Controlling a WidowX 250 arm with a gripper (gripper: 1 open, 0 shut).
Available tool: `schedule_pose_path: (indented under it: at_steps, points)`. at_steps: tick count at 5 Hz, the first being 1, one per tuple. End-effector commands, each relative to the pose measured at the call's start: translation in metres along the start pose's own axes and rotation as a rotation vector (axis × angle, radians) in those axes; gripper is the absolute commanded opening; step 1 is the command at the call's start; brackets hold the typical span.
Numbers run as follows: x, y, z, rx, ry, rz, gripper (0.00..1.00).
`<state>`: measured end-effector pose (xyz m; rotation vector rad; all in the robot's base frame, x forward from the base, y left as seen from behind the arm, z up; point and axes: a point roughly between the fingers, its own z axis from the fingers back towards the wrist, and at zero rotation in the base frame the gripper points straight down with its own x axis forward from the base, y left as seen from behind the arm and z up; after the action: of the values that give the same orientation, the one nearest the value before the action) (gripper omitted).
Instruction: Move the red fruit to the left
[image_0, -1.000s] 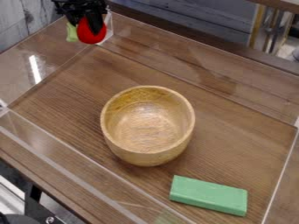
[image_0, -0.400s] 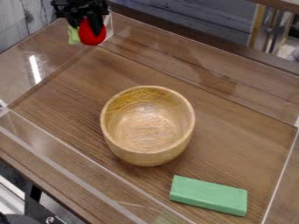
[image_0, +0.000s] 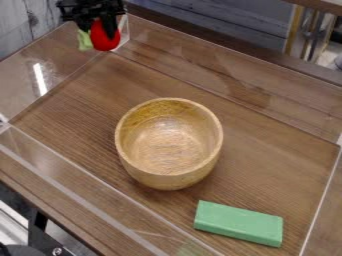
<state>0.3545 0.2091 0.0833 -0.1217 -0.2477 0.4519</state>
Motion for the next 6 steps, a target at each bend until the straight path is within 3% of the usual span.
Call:
schedule_pose_path:
  at_steps: [1,6]
  points:
    - [0.0157,-0.0083,0.0381,0.020,-0.112,0.025,0.00]
    - [0.0242,-0.0117,0.0367,0.046,-0.143,0.271,0.00]
